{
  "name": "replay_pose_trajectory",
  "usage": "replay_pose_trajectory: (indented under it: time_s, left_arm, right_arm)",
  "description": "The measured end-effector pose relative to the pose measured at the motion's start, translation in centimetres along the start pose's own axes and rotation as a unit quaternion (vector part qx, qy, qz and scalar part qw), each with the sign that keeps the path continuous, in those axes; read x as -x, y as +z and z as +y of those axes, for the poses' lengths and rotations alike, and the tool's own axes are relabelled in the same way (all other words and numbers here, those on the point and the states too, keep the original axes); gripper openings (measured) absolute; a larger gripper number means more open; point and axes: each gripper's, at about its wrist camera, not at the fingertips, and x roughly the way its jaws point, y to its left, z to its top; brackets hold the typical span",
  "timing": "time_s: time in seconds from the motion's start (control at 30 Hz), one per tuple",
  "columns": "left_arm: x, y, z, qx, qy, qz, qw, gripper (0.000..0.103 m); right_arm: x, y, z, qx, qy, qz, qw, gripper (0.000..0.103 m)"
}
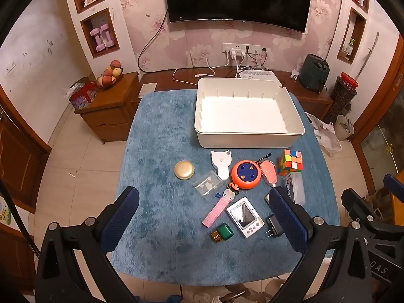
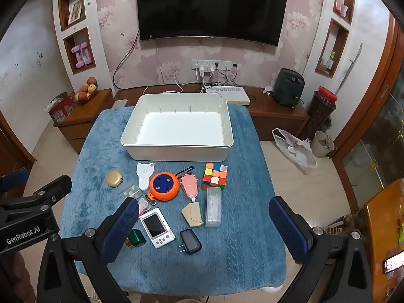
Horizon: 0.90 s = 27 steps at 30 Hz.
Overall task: Organize rigid objects
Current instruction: 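Move both tools toward the items in front of the white bin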
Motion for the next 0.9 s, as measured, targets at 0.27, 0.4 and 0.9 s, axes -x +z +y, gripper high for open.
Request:
replay_pose_trajectory:
  time_s: [0.27, 0.4, 0.9]
  left_arm:
    - [0.05, -0.03, -0.01, 0.0, -0.005, 0.001, 1.0, 0.102]
    - [0.0, 0.0, -0.08, 0.0, -0.004, 0.003, 1.0, 0.102]
    - [-0.05, -0.38, 0.03, -0.001, -0.003, 0.007, 1.0, 0.102]
  right_arm:
    - [0.06, 0.06, 0.1, 0.001, 0.002, -0.001, 1.0, 0.103]
    - [0.08, 0.08, 0.14, 0.001, 0.002, -0.001, 1.0, 0.103]
    - [0.19, 0.05, 0.42, 0.001, 0.003, -0.002, 1.0, 0.103]
